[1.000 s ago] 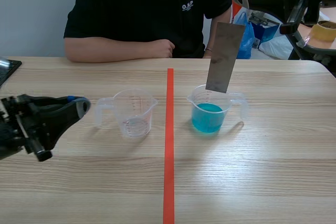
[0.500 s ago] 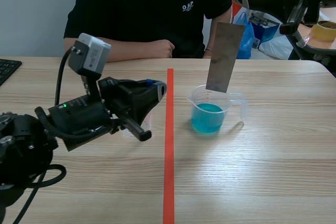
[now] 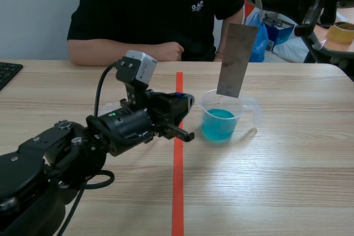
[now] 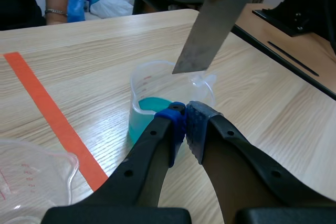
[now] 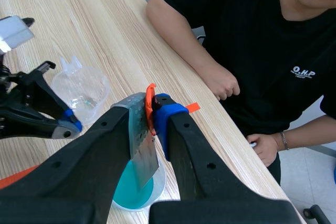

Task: Do the redox reaction experiment.
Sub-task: 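Raise the plate and point at it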

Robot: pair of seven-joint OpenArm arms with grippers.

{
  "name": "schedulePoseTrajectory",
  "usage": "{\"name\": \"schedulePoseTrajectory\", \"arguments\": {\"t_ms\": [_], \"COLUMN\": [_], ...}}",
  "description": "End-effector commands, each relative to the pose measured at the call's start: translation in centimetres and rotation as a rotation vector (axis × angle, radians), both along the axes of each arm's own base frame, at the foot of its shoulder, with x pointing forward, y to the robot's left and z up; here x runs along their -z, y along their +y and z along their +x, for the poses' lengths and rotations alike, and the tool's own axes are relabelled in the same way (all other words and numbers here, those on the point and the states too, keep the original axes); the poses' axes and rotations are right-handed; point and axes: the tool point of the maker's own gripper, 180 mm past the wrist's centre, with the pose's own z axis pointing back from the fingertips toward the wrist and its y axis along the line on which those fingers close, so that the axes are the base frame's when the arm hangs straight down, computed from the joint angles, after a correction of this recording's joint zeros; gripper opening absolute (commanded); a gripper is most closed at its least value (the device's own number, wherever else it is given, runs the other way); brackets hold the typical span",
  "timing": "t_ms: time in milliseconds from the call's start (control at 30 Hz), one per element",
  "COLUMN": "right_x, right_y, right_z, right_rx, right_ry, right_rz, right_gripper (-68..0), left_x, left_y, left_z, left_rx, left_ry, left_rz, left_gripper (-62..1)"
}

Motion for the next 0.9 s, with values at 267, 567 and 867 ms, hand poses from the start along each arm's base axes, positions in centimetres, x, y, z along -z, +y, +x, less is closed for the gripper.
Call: {"name": "schedulePoseTrajectory", "arguments": {"t_ms": [267,567,867], "right_x": [-1.6,-1.7,-1.7], "right_y": [-0.2,-0.2,-0.2], "right_z": [0.1,0.1,0.1], "right_rx": [-0.004,-0.004,-0.005], "right_ry": [-0.045,-0.046,-0.047], "right_rz": [0.014,0.016,0.017], "right_gripper": [-66.7,-66.7,-66.7], "left_x": [-2.2,-2.6,-2.2], "left_y": [-2.5,-2.7,-2.8], "left_z": [2.3,3.5,3.8], "left_rx": [-0.034,-0.066,-0.081], "left_ry": [-0.053,-0.078,-0.070], "left_rz": [-0.034,-0.001,-0.004], "left_gripper": [-58.2,-58.2,-58.2]}}
